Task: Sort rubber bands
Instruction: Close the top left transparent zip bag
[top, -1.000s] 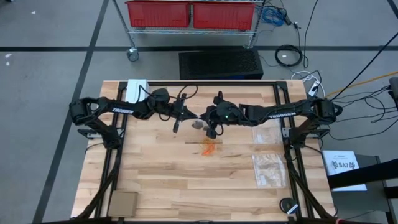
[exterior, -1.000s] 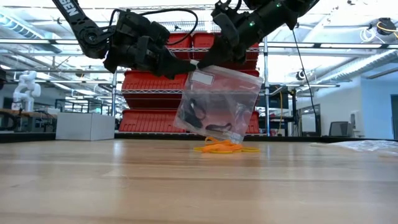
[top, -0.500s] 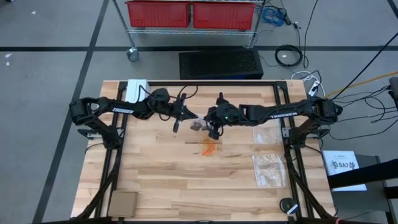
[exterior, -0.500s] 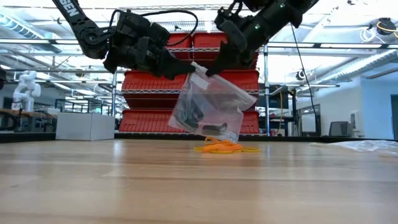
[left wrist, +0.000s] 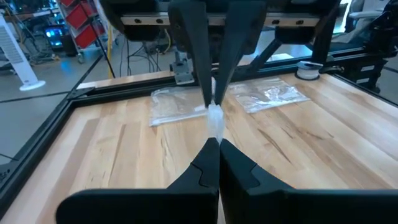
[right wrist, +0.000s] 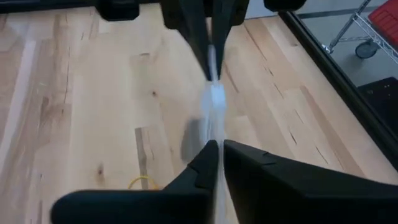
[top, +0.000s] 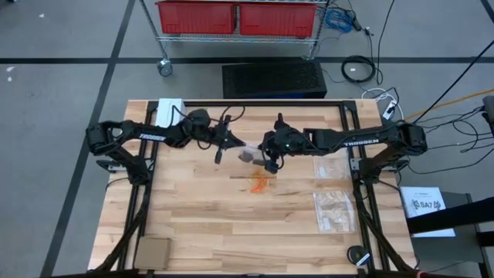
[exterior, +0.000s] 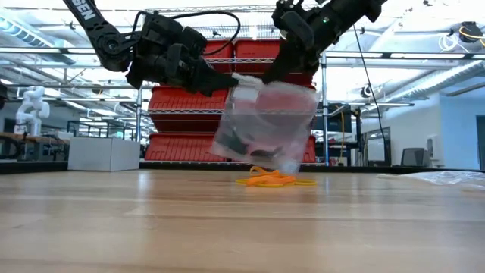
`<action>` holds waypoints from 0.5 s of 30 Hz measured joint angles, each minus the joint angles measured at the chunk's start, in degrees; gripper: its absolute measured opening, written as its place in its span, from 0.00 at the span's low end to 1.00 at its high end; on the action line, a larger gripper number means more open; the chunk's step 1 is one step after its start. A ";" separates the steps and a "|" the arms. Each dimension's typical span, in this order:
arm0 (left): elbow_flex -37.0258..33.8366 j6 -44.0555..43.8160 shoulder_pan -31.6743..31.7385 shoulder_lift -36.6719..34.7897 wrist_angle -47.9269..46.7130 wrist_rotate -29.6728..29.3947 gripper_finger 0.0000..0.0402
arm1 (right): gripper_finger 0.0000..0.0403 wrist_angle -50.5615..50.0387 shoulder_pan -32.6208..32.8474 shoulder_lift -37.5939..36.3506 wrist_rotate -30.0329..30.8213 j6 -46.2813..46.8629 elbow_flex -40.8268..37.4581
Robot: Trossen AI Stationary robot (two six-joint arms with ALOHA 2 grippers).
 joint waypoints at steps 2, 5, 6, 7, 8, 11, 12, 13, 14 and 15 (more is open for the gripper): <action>-0.03 0.00 0.10 0.00 -0.23 -0.04 0.00 | 0.09 0.68 0.00 0.11 -0.02 -0.98 0.24; -0.04 0.02 0.05 0.00 -0.15 -0.02 0.00 | 0.20 1.40 0.00 0.42 -0.06 -1.46 1.24; -0.04 0.02 0.01 0.00 -0.03 -0.02 0.00 | 0.23 1.34 0.00 0.43 -0.11 -1.48 1.49; -0.04 0.02 0.01 0.00 0.04 -0.02 0.00 | 0.27 1.42 0.00 0.46 -0.18 -1.51 1.79; -0.04 0.02 0.01 0.00 0.08 -0.02 0.00 | 0.30 1.98 -0.05 0.46 -0.21 -1.51 1.93; -0.04 0.04 0.04 0.00 0.16 -0.02 0.00 | 0.38 3.49 -0.34 0.50 -0.29 -2.02 2.03; -0.04 0.04 0.01 0.00 0.19 -0.02 0.00 | 0.39 3.99 -0.46 0.78 -0.35 -2.49 2.03; -0.04 0.04 0.01 0.00 0.23 -0.02 0.00 | 0.40 4.71 -0.50 1.06 -0.35 -2.87 2.07; -0.04 0.07 -0.01 0.00 0.30 -0.02 0.00 | 0.41 4.77 -0.63 1.31 -0.39 -3.15 2.08; -0.04 0.07 0.01 0.00 0.33 -0.02 0.00 | 0.41 4.81 -0.83 1.73 -0.45 -3.31 2.07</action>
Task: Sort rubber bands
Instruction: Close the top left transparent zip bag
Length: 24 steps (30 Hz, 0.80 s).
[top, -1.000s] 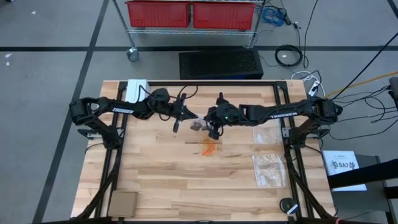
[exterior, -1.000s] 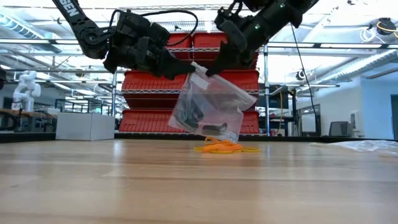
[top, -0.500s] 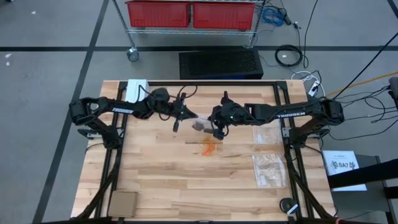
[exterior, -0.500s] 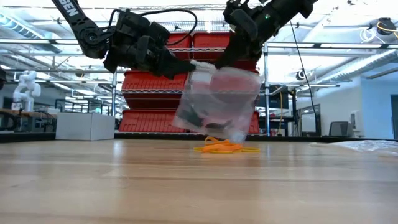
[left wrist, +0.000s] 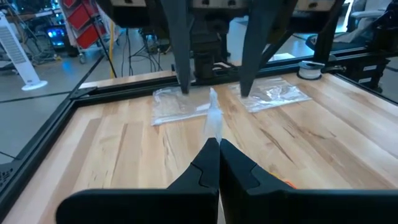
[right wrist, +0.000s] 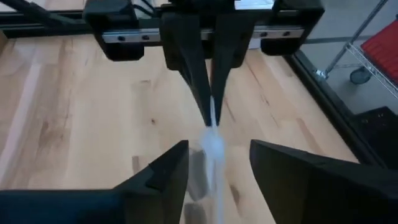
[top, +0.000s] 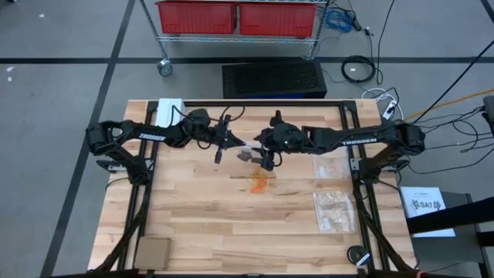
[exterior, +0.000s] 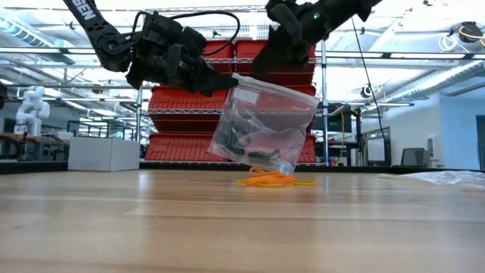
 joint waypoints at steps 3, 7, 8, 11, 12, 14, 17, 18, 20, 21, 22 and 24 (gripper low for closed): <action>0.00 0.11 -0.08 0.00 0.05 0.00 0.00 | 0.40 0.73 -0.68 1.31 -1.34 -0.08 0.00; 0.00 0.12 -0.15 0.00 0.08 0.00 0.00 | 0.38 2.95 -1.29 1.77 -1.41 -0.13 0.00; 0.00 0.11 -0.15 0.00 0.02 0.00 0.00 | 0.37 3.63 -1.34 1.72 -1.40 -0.30 0.09; 0.00 0.13 -0.15 0.00 0.07 0.00 0.00 | 0.33 2.16 -1.57 1.71 -1.57 -0.92 0.59; 0.00 0.13 -0.15 0.00 0.13 0.00 0.00 | 0.31 2.06 -1.58 1.84 -1.75 -1.09 0.62; 0.00 0.11 -0.15 0.00 0.07 0.00 0.00 | 0.28 2.57 -1.68 2.48 -2.27 -1.17 0.76; 0.00 0.11 -0.15 0.00 0.09 0.00 0.00 | 0.25 2.74 -1.86 3.37 -2.86 -1.17 0.73; 0.00 0.11 -0.15 0.00 0.05 0.00 0.00 | 0.25 2.59 -1.88 3.52 -3.00 -1.17 0.73; 0.00 0.11 -0.15 0.00 0.09 0.00 0.00 | 0.24 2.52 -1.88 4.06 -2.98 -1.17 0.73; 0.00 0.11 -0.15 0.00 0.07 0.00 0.00 | 0.24 2.45 -1.88 4.24 -2.96 -1.17 0.73; 0.00 0.11 -0.15 0.00 0.07 0.00 0.00 | 0.24 2.15 -1.88 4.26 -2.96 -1.17 0.73; 0.00 0.11 -0.15 0.00 0.00 0.00 0.00 | 0.22 2.58 -1.88 4.24 -2.94 -1.17 0.73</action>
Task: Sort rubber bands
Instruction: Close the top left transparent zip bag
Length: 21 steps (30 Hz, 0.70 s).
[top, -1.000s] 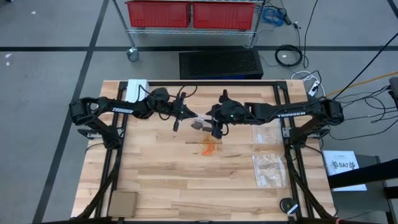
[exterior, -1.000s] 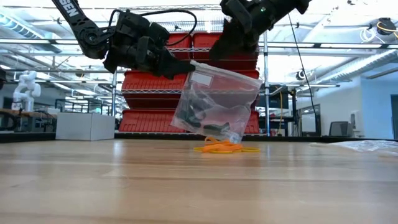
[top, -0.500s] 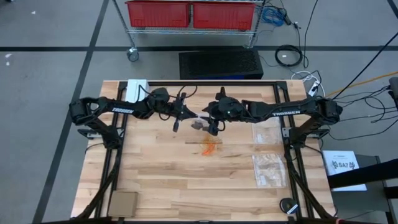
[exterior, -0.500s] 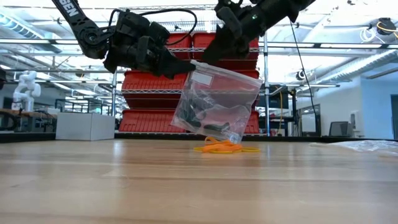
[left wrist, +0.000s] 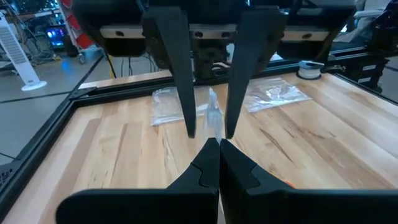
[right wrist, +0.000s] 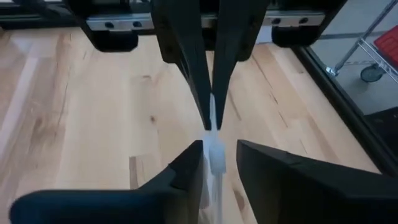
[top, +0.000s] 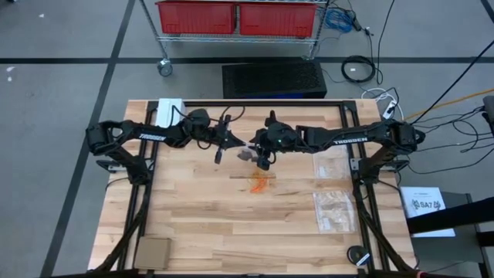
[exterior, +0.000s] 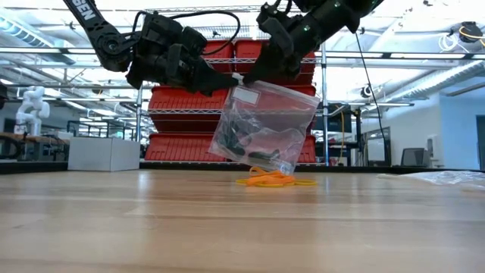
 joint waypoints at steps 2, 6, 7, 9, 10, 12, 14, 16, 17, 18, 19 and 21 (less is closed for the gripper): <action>0.00 -0.01 0.00 0.00 -0.01 0.00 0.00 | 0.18 -0.12 0.00 0.00 0.22 0.00 0.00; 0.00 -0.02 0.00 0.00 -0.01 0.00 0.00 | 0.06 -0.57 0.01 0.00 0.26 -0.13 0.00; 0.00 -0.02 0.00 0.00 -0.11 -0.02 0.00 | 0.04 -0.78 0.02 0.00 0.39 -0.23 0.00; 0.00 -0.05 0.00 0.00 -0.11 -0.02 0.00 | 0.02 -1.13 0.02 0.00 0.52 -0.37 0.00; 0.00 -0.12 0.00 0.00 -0.09 -0.04 0.00 | 0.03 -1.35 0.02 -0.02 0.52 -0.35 0.00; 0.00 -0.17 0.07 0.00 -0.11 -0.04 0.00 | 0.04 -2.18 0.03 -0.02 0.50 -0.18 0.10; 0.00 -0.17 0.07 0.00 -0.13 -0.50 0.00 | 0.04 -3.09 0.02 -0.08 0.63 -0.10 0.13; 0.00 -0.17 0.07 0.00 -0.25 -1.04 0.00 | 0.04 -3.91 0.06 -0.11 0.79 0.14 0.16; 0.00 -0.15 0.07 0.01 -0.26 -1.18 0.00 | 0.03 -4.51 0.09 -0.11 0.83 0.22 0.26; 0.00 -0.15 0.07 0.02 -0.26 -1.25 0.00 | 0.03 -5.21 0.09 -0.11 0.83 0.22 0.47; 0.00 -0.15 0.07 0.02 -0.26 -1.27 0.00 | 0.03 -5.91 0.09 -0.11 0.83 0.22 0.75; 0.00 -0.15 0.09 0.02 -0.22 -1.29 0.00 | 0.03 -7.93 0.09 -0.11 0.83 0.23 1.59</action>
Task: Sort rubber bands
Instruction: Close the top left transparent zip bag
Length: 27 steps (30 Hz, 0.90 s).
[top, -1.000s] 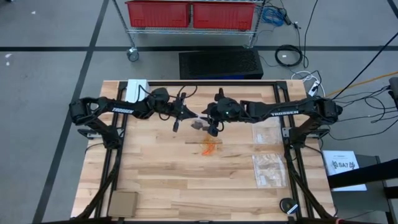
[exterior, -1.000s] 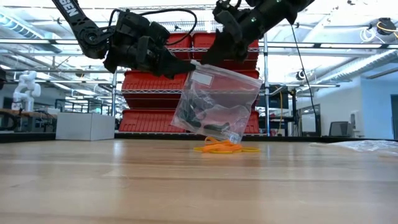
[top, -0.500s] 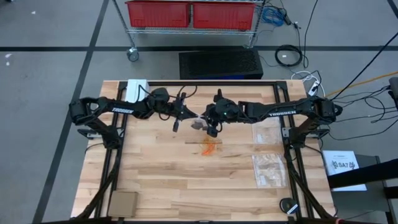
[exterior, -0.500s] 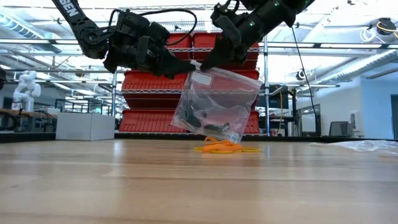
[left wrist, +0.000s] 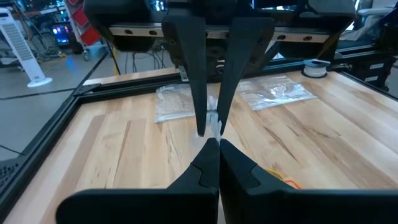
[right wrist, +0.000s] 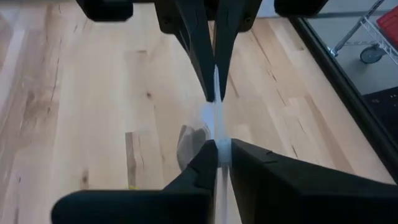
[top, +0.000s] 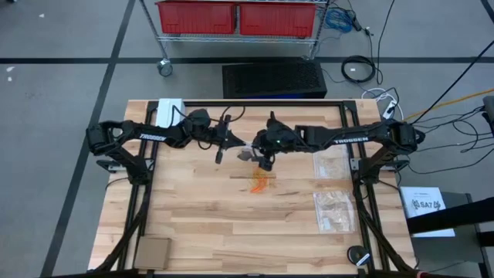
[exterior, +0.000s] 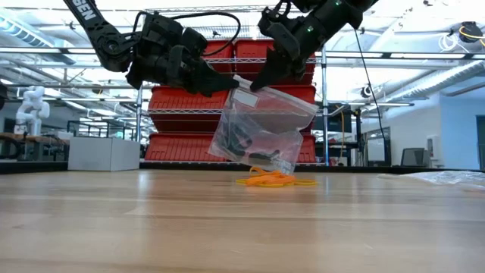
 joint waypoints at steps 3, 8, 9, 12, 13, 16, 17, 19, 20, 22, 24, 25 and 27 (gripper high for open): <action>0.00 0.00 0.02 0.00 0.19 -0.04 0.00 | 0.03 -3.89 0.32 0.00 0.74 0.00 1.72; 0.00 0.02 0.07 0.00 0.39 -0.09 0.00 | 0.03 -13.08 1.10 0.00 2.63 -0.03 5.26; 0.04 0.02 0.07 0.00 0.45 -0.09 0.00 | 0.03 -14.59 1.14 0.00 2.64 -0.01 5.96; 0.04 0.07 0.07 0.00 0.45 -0.16 0.00 | 0.03 -20.10 1.11 -0.04 2.76 0.67 7.62; 0.04 0.05 0.08 0.00 0.35 -0.31 0.00 | 0.03 -21.80 1.10 -0.04 2.79 0.91 8.17; 0.04 0.13 0.07 0.00 0.41 -0.47 0.00 | 0.03 -25.85 1.10 -0.04 2.81 1.52 9.41; 0.04 0.13 0.07 0.00 0.39 -0.61 0.00 | 0.03 -26.92 1.11 -0.04 2.79 1.78 9.52; 0.04 0.13 0.07 0.00 0.20 -0.79 0.00 | 0.03 -29.35 1.08 -0.02 2.78 2.57 9.90; 0.04 0.13 0.07 0.00 0.26 -0.82 0.00 | 0.03 -30.43 1.06 -0.04 2.79 2.77 9.91; 0.04 0.13 0.13 0.00 0.10 -0.87 0.00 | 0.03 -32.30 1.06 -0.04 2.78 2.91 9.91; 0.04 0.13 0.16 0.00 0.08 -0.90 0.00 | 0.03 -33.81 1.07 -0.04 2.76 3.59 9.91; 0.04 0.11 0.22 0.00 0.09 -0.90 0.00 | 0.03 -34.28 1.05 -0.04 2.77 3.88 9.91; 0.04 0.08 0.29 0.00 0.07 -0.90 0.00 | 0.03 -35.63 1.07 -0.04 2.77 4.21 9.91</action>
